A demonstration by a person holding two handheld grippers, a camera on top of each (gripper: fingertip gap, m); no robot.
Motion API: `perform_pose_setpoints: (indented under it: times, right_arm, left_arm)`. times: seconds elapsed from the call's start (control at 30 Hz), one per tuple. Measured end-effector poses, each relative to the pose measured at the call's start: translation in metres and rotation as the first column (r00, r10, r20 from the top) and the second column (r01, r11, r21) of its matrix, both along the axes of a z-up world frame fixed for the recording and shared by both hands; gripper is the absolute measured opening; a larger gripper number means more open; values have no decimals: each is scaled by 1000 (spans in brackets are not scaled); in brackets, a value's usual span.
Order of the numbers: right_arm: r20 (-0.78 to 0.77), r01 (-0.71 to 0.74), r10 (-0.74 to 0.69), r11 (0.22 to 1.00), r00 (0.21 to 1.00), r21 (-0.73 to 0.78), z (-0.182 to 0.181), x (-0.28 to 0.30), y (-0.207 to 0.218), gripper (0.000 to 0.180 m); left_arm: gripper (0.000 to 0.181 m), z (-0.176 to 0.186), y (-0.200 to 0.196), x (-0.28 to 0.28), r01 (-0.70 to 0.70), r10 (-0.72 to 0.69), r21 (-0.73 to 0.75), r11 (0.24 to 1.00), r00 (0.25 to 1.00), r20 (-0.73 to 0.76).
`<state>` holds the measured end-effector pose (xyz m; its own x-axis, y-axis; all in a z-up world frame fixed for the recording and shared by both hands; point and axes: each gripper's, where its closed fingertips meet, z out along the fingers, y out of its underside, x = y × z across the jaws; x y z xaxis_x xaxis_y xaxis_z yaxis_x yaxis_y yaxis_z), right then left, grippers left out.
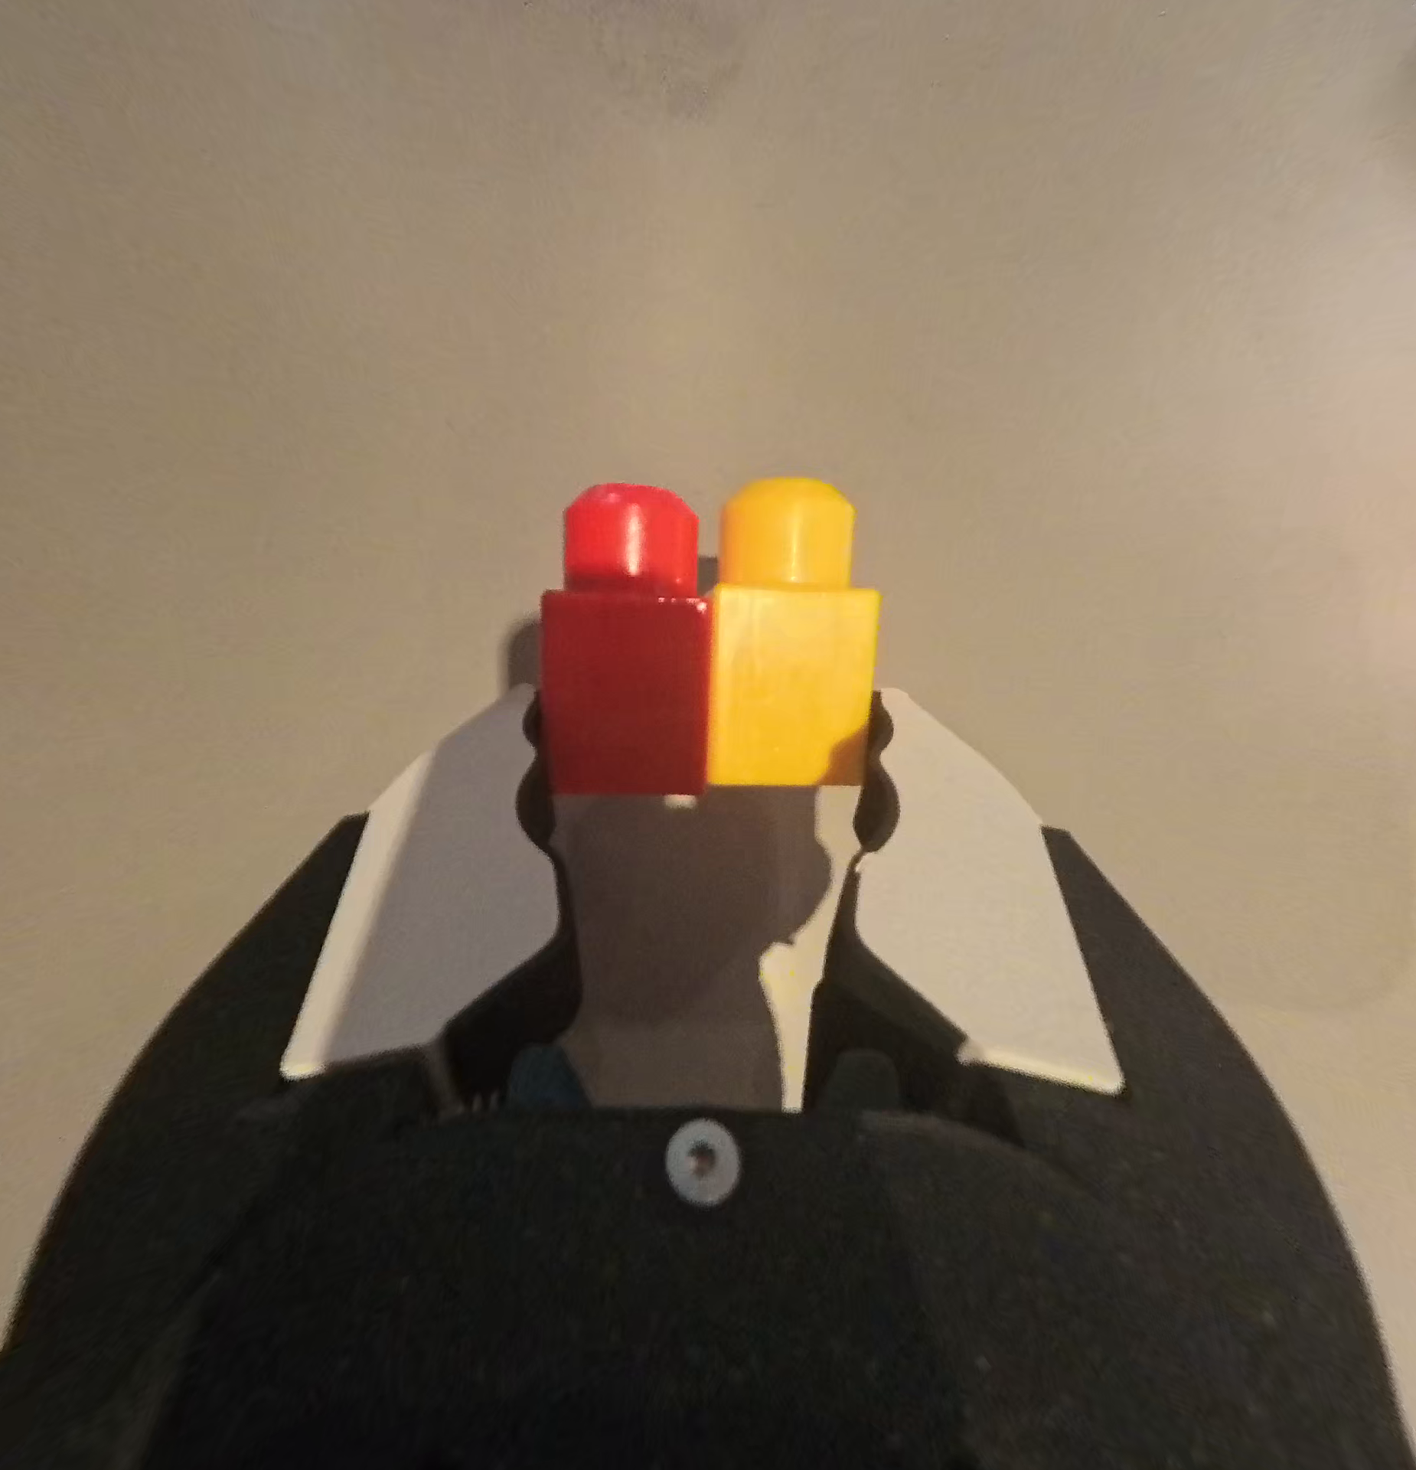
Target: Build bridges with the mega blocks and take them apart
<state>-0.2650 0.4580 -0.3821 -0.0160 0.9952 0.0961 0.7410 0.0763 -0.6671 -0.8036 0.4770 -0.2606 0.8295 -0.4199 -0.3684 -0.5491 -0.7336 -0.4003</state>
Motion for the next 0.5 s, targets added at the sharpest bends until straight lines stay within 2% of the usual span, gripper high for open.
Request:
perform_pose_setpoints:
  times: [0.03, 0.1, 0.2, 0.37, 0.43, 0.5]
  right_arm:
    - [-4, 2, -2, 1000, 1000, 1, 1, 1, 1, 75]
    - [-10, 5, -5, 1000, 1000, 0, 4, 2, 1, 75]
    - [-23, 8, -8, 1000, 1000, -4, 6, 4, 2, 75]
    - [-27, 11, -11, 1000, 1000, -19, 3, 6, 5, 75]
    - [-26, 9, -10, 1000, 1000, -28, 1, 7, 5, 75]
    - [-11, 14, -14, 999, 1000, -29, -3, 9, 7, 75]
  left_arm:
    - [42, 15, 3, 25, 13, -18, 64, 998, 997, 77]
    - [41, 35, 5, 84, 41, -80, 170, 985, 970, 229]
    - [41, 32, 3, 179, 103, -202, 259, 960, 897, 393]
    - [41, -27, 1, 320, 224, -347, 268, 937, 685, 641]
    - [41, -54, 2, 360, 267, -357, 241, 933, 606, 711]
    - [41, -77, 6, 385, 284, -347, 218, 934, 563, 750]
